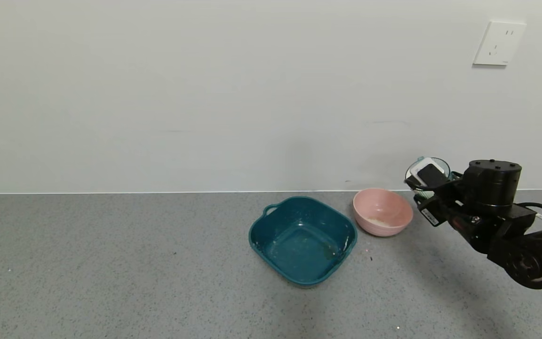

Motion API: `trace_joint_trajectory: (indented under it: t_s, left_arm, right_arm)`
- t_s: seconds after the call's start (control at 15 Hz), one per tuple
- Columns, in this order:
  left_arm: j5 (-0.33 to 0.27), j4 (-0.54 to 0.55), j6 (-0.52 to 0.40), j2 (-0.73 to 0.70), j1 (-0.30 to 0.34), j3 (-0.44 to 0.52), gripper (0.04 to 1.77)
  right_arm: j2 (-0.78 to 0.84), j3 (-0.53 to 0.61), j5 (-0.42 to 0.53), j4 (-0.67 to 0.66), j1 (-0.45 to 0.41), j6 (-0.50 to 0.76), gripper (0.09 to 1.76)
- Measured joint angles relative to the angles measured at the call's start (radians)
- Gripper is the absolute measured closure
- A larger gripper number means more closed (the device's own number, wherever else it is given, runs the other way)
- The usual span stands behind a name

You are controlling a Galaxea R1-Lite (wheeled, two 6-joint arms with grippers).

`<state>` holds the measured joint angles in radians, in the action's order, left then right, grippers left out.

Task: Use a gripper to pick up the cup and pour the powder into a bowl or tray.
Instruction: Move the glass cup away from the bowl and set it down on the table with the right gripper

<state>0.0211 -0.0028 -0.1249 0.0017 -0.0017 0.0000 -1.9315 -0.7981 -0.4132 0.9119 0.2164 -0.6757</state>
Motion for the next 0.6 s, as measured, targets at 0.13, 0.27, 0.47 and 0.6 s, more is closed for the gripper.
trace_joint_trajectory:
  t_s: [0.13, 0.27, 0.47, 0.6]
  left_arm:
    - [0.000, 0.000, 0.000, 0.000, 0.000, 0.000, 0.09]
    - [0.000, 0.000, 0.000, 0.000, 0.000, 0.000, 0.09]
    - [0.000, 0.000, 0.000, 0.000, 0.000, 0.000, 0.09]
    - [0.000, 0.000, 0.000, 0.000, 0.000, 0.000, 0.09]
  right_arm:
    - [0.012, 0.010, 0.000, -0.022, 0.002, 0.109, 0.51]
    - [0.020, 0.027, 0.007, -0.024, -0.004, 0.191, 0.51]
    - [0.031, 0.086, 0.064, -0.013, -0.024, 0.271, 0.51]
    - [0.036, 0.117, 0.085, -0.010, -0.037, 0.330, 0.51]
